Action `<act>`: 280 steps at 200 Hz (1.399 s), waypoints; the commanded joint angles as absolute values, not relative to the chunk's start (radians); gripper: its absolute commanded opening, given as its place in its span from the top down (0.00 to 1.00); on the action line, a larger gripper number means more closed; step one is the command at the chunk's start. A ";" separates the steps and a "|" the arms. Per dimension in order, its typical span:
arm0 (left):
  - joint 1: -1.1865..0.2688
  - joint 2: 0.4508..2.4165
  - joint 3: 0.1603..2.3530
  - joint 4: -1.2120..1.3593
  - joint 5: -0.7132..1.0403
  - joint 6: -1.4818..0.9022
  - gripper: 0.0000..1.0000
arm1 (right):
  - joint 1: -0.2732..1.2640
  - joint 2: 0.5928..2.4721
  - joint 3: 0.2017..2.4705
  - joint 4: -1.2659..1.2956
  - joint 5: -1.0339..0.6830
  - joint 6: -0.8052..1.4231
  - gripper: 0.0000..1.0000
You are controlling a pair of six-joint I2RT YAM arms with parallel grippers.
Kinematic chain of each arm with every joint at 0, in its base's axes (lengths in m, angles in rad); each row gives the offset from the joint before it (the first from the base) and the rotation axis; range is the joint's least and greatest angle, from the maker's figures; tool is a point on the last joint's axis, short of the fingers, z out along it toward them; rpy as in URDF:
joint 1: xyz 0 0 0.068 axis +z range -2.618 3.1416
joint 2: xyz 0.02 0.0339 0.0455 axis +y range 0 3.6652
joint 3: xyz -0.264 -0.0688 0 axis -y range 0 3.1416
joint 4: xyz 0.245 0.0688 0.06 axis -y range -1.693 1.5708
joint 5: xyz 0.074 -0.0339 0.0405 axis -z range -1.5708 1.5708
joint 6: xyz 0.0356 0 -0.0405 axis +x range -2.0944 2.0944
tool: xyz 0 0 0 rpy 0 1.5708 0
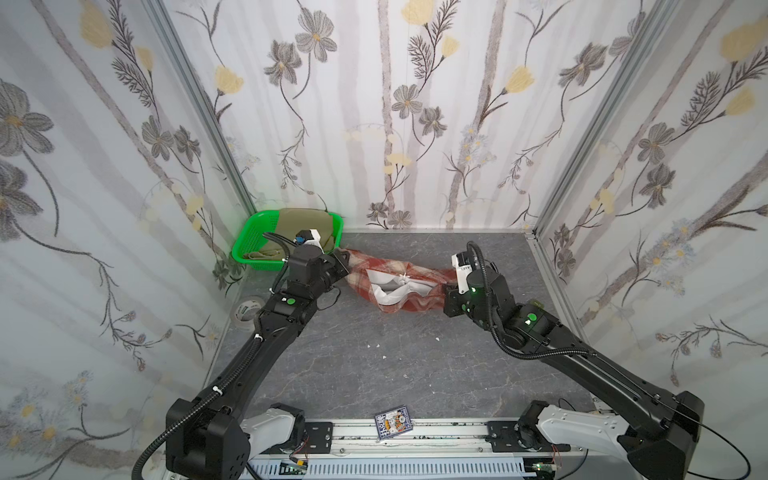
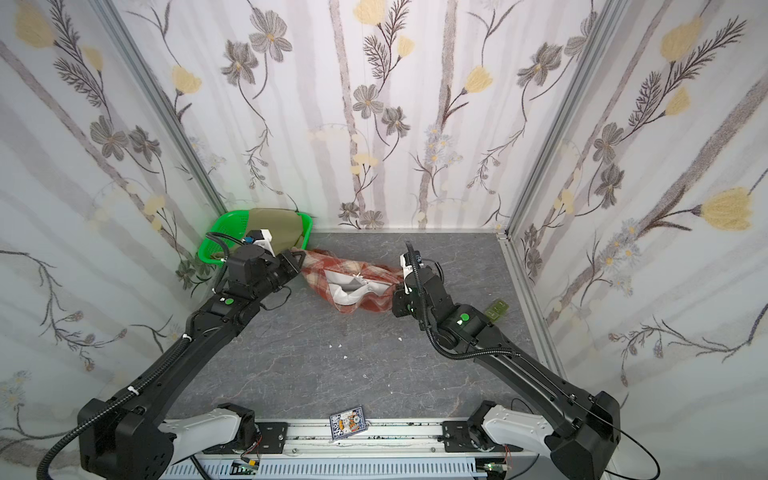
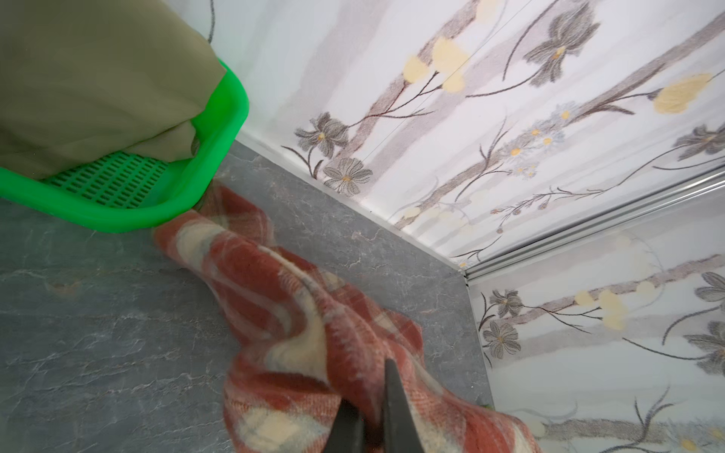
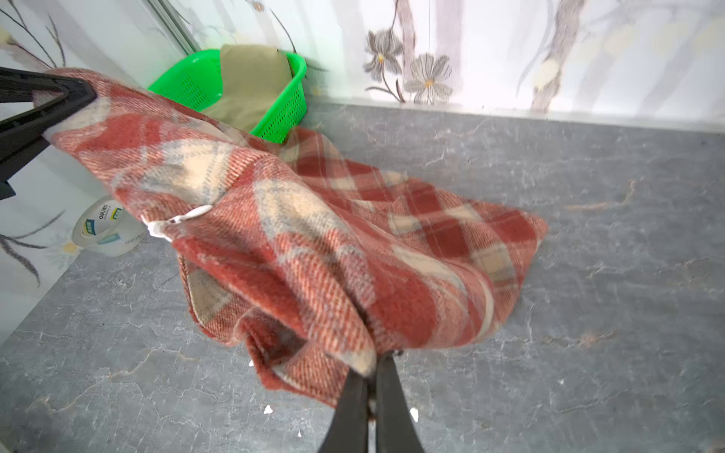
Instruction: Fold and stack the skirts
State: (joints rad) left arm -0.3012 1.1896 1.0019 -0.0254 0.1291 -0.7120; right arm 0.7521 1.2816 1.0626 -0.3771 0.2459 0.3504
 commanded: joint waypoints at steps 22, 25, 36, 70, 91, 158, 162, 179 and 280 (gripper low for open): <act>-0.274 1.137 0.932 -0.039 0.022 -0.691 1.00 | 0.733 1.235 0.999 -0.511 0.381 0.316 1.00; -0.274 1.130 0.919 -0.041 0.028 -0.693 1.00 | 0.734 1.231 0.987 -0.512 0.375 0.323 1.00; -0.274 1.109 0.869 -0.051 0.054 -0.705 1.00 | 0.734 1.213 0.934 -0.515 0.359 0.354 1.00; -0.275 1.029 0.711 -0.101 0.143 -0.738 1.00 | 0.738 1.155 0.769 -0.504 0.279 0.478 1.00; -0.277 0.986 0.634 -0.159 0.157 -0.744 0.98 | 0.769 1.124 0.650 -0.431 0.214 0.578 1.00; -0.283 0.942 0.483 -0.271 0.186 -0.744 0.35 | 0.966 1.244 0.548 -0.266 0.166 0.745 0.83; -0.284 0.941 0.484 -0.282 0.193 -0.739 0.31 | 0.968 1.251 0.546 -0.265 0.159 0.752 0.76; -0.285 0.942 0.500 -0.345 0.208 -0.718 0.21 | 0.974 1.258 0.538 -0.268 0.151 0.770 0.60; -0.390 0.986 0.643 -0.687 0.236 -0.767 0.49 | 0.983 1.240 0.589 -0.345 0.201 0.739 0.45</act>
State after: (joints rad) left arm -0.3687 1.0054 0.6262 -0.5449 0.2733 -0.7387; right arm 0.9810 1.2373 0.5777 -0.3466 0.1677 0.7452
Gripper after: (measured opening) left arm 0.612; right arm 0.558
